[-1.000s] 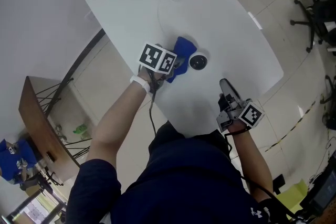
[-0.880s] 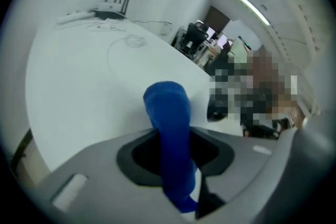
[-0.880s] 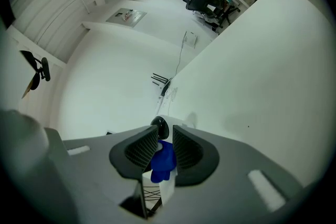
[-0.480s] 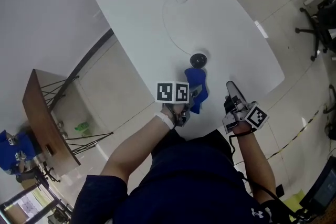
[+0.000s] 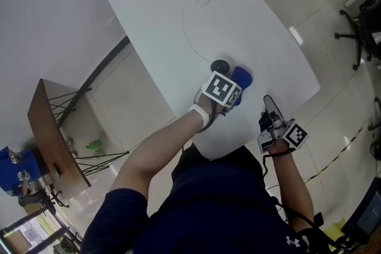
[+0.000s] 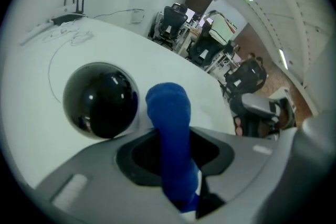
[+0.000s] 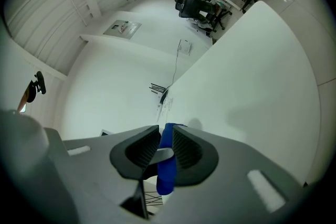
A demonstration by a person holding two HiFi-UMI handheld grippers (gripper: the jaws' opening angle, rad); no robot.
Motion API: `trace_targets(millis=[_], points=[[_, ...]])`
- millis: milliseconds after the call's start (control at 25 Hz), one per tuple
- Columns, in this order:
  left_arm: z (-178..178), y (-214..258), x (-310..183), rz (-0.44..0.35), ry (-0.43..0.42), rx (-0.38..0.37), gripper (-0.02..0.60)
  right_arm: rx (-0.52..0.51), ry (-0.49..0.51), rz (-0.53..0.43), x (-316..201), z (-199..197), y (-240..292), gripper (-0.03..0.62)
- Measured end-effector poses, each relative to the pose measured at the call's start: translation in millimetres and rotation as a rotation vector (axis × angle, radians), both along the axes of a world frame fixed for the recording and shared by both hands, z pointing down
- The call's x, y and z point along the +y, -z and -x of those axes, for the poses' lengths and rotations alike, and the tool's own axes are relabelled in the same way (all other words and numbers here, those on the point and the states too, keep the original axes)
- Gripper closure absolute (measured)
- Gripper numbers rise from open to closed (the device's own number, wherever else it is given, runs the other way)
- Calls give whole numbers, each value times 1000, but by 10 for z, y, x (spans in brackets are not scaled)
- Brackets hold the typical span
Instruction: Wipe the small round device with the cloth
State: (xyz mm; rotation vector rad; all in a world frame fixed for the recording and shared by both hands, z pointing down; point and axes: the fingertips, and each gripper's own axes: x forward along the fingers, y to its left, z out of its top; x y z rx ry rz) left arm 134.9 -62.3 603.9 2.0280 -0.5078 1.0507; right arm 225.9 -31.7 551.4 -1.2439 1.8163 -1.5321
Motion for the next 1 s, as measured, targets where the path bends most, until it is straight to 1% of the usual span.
trace_targets(millis=[120, 160, 320, 400, 520, 600, 680, 720, 840, 920, 1000], points=[[177, 14, -6, 21, 32, -1, 436, 7, 20, 3, 4, 58, -8, 510], [245, 17, 18, 26, 30, -5, 436, 7, 26, 2, -11, 85, -10, 510], [512, -8, 149, 32, -21, -33, 436, 13, 57, -13, -87, 244, 24, 510], [656, -28, 168, 36, -26, -35, 436, 24, 81, -28, -128, 349, 53, 510], [874, -44, 114, 34, -14, -40, 436, 63, 128, -50, -217, 524, 104, 510], [1002, -48, 55, 34, 4, -38, 436, 113, 168, -66, -305, 637, 165, 510], [1110, -47, -1, 39, 38, -26, 436, 214, 215, -73, -394, 731, 208, 510], [1157, -45, -29, 42, 60, -16, 436, 284, 241, -80, -446, 777, 222, 509], [1270, -36, -121, 60, 128, 27, 436, 565, 325, -130, -685, 955, 286, 503], [1315, -35, -174, 78, 165, 60, 436, 751, 364, -192, -902, 1088, 346, 477], [1338, -49, -205, 101, 205, 97, 436, 892, 403, -251, -1077, 1222, 369, 456]])
